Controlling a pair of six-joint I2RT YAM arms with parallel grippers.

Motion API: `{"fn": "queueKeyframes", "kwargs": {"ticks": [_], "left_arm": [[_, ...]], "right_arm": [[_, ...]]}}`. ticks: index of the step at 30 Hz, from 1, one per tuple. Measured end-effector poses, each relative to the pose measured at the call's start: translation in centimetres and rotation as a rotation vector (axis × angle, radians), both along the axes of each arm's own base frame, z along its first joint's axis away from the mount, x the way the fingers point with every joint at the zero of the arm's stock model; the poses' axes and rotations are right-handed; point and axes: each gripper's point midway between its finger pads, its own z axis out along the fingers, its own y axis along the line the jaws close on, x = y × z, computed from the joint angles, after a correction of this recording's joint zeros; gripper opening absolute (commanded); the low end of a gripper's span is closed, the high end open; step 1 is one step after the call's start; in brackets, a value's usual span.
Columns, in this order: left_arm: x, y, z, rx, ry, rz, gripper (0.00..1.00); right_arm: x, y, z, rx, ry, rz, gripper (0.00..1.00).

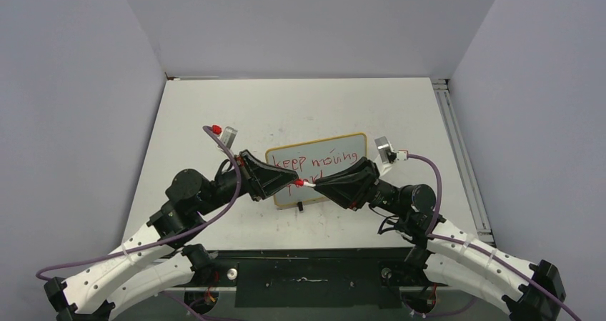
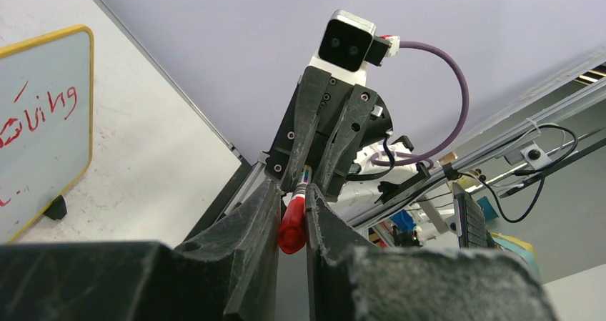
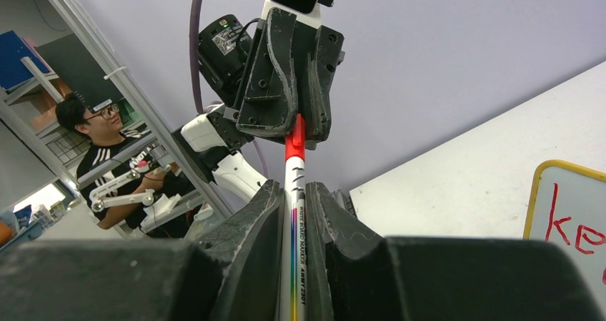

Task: Write a sentence on the whiteboard
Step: Place the whiteboard marker at the center of the board.

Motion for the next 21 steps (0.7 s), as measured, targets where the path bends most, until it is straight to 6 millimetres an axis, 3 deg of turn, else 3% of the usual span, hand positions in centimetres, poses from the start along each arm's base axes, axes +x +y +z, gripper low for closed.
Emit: {"fn": "queueKeyframes", "kwargs": {"ticks": [21], "left_arm": [[0.4, 0.2, 1.6, -0.079, -0.052, 0.011, 0.00]], "right_arm": [[0.6, 0.9, 1.2, 0.063, -0.048, 0.012, 0.05]]}}
